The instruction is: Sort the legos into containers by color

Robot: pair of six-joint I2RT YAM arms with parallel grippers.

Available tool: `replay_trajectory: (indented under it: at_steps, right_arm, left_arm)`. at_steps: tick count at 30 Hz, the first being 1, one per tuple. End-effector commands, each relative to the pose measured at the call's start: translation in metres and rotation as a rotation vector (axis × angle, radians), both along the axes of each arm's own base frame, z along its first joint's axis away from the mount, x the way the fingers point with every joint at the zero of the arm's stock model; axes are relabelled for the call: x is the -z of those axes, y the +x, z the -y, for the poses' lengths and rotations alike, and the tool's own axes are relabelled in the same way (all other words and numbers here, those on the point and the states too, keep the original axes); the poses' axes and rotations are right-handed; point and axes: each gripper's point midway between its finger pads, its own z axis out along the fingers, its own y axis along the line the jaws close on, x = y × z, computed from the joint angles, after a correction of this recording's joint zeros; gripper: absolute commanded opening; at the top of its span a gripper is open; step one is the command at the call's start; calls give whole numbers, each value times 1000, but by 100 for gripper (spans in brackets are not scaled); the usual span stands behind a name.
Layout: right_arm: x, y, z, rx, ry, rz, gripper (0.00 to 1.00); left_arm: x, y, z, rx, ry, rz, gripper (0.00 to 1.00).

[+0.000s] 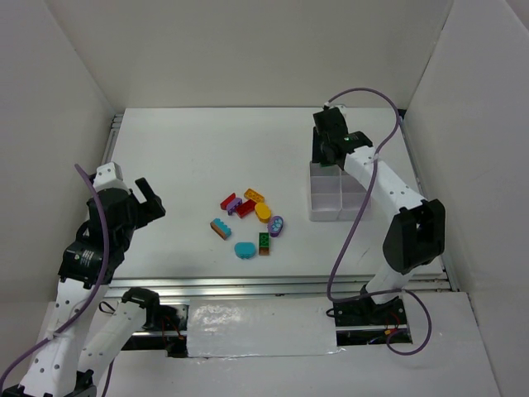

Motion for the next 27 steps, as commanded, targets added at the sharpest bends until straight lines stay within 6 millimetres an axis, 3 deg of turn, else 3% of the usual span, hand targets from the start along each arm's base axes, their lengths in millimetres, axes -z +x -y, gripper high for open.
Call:
replay_trajectory:
  at_steps: [1, 9, 17, 21, 27]
  right_arm:
    - [-6, 13, 3, 20, 2, 48, 7]
    - [10, 12, 0, 19, 19, 20, 21]
    - [18, 11, 1, 22, 11, 3, 22]
    - [23, 11, 0, 21, 11, -7, 36]
    - [31, 12, 2, 25, -2, -27, 38]
  left_arm:
    - [-10, 5, 0, 9, 9, 44, 99]
    - [-12, 4, 0, 8, 7, 53, 99]
    - [-12, 4, 0, 10, 6, 54, 100]
    - [-12, 3, 0, 10, 6, 54, 100]
    - [-12, 3, -1, 8, 7, 56, 99]
